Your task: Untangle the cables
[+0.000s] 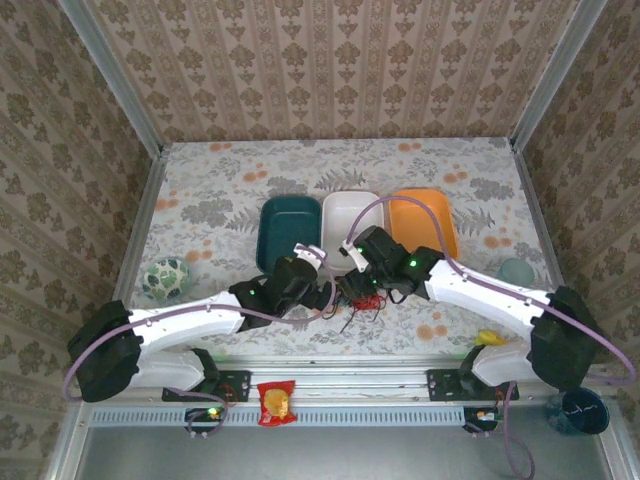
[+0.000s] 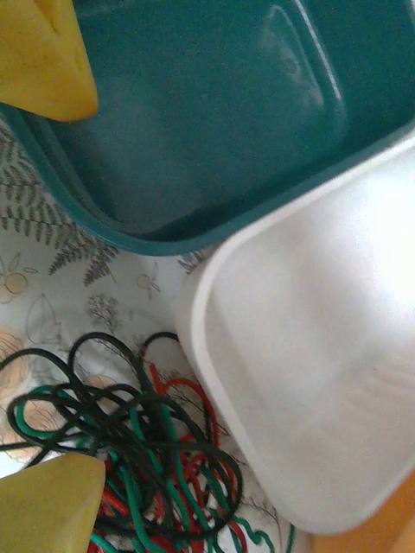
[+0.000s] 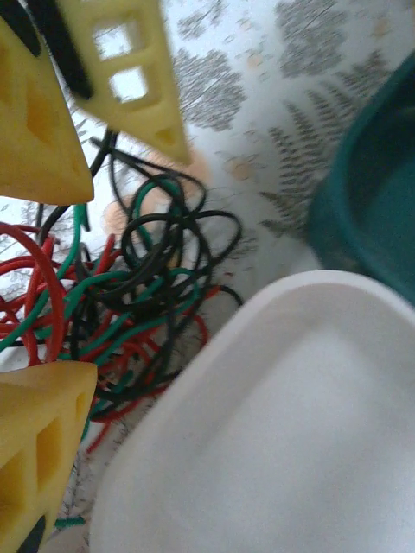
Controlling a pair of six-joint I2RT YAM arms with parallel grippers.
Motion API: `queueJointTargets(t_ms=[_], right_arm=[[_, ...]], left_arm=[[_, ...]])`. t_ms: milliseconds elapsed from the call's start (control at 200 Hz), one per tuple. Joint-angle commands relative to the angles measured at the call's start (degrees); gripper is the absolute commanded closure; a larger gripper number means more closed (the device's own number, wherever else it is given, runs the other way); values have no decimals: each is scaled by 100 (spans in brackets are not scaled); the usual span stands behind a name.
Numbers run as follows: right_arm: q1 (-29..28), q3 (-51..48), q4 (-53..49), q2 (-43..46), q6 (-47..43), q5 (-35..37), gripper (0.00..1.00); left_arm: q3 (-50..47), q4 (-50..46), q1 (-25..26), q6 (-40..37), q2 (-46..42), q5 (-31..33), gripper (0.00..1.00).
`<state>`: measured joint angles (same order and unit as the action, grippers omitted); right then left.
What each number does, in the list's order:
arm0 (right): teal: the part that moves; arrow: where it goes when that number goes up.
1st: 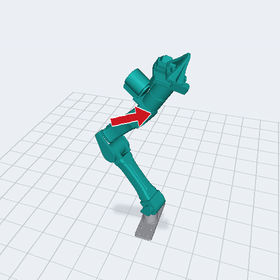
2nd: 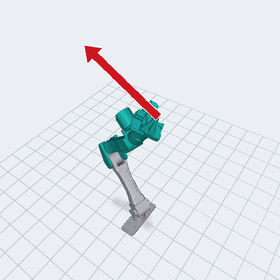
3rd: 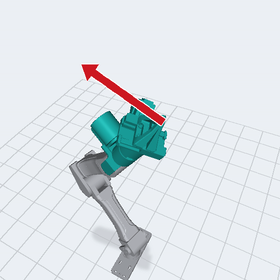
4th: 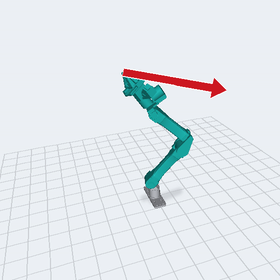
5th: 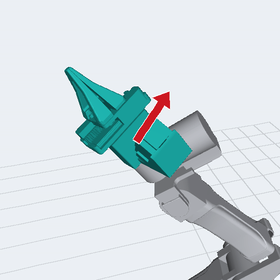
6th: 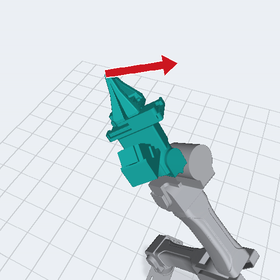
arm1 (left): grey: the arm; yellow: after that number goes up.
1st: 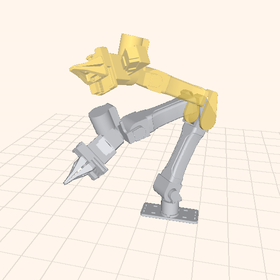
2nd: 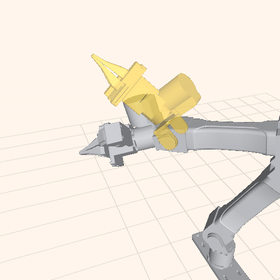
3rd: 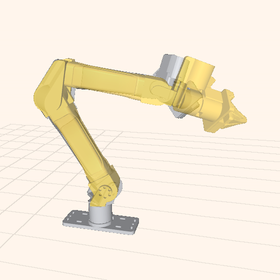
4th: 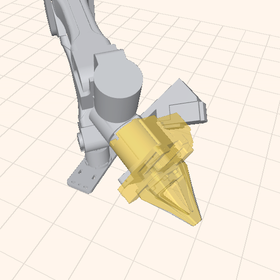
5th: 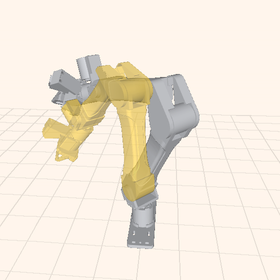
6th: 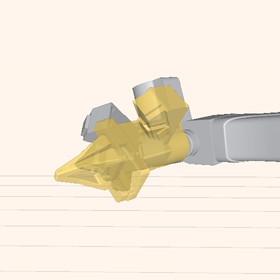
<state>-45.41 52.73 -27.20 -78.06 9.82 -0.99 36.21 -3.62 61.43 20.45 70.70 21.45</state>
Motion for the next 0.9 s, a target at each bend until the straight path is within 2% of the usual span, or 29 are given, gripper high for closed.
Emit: queueJointTargets(t_ms=[0,120,270,490,540,650,735,895], right_arm=[[-22,212,-542,-121,94,-186,50],[-20,208,-579,-306,99,-176,51],[-20,124,-386,-349,167,-264,58],[-4,75,-167,-384,270,-384,71],[-2,66,-146,-353,274,-397,78],[44,54,-124,-193,266,-423,93],[129,14,-89,152,256,-421,99],[399,-112,179,795,475,-543,100]], left_arm=[[-122,-238,100,298,-187,280,0],[-106,-395,260,178,-181,237,0],[54,-534,377,-41,-21,64,0],[301,-402,506,-374,364,-172,0],[374,-365,511,-439,457,-210,0],[498,-192,519,-596,660,-309,0],[594,-76,519,-710,832,-382,0],[780,82,519,-896,1198,-464,0]])
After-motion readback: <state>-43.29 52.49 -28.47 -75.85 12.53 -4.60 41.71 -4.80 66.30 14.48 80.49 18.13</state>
